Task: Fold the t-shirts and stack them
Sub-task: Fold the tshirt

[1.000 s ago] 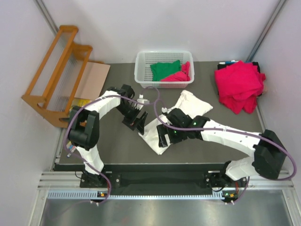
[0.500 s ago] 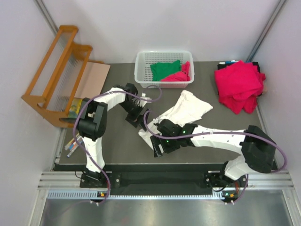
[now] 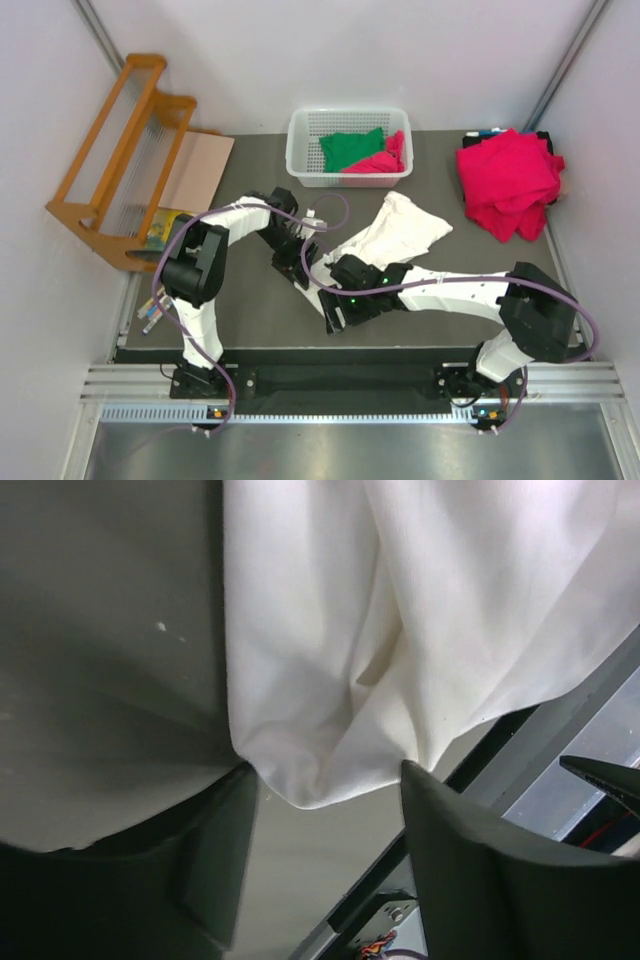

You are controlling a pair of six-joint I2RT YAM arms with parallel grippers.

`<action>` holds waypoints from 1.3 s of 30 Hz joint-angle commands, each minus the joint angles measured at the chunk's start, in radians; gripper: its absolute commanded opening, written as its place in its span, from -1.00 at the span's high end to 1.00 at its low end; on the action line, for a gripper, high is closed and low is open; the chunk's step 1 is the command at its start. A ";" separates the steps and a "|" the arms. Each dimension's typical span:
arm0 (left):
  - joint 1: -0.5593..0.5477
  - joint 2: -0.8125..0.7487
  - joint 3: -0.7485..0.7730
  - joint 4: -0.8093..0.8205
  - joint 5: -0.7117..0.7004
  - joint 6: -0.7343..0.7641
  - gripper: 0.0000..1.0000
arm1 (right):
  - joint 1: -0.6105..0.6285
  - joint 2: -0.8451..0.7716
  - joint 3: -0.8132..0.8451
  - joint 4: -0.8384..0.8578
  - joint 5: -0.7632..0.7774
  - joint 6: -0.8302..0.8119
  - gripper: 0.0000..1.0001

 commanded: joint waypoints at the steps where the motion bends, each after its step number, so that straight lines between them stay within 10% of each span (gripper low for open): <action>1: -0.009 -0.059 -0.031 0.046 -0.020 0.024 -0.11 | -0.004 0.021 0.035 0.067 0.010 0.001 -0.53; 16: -0.009 -0.051 -0.016 0.047 -0.016 0.020 0.54 | -0.034 0.076 0.053 0.099 0.007 -0.022 -0.21; 28: -0.009 -0.042 -0.007 0.035 -0.039 0.039 0.99 | -0.053 0.062 0.039 0.091 0.015 -0.016 0.89; 39: -0.020 -0.055 0.056 -0.156 -0.002 0.171 1.00 | -0.050 -0.071 -0.079 0.013 0.006 0.027 1.00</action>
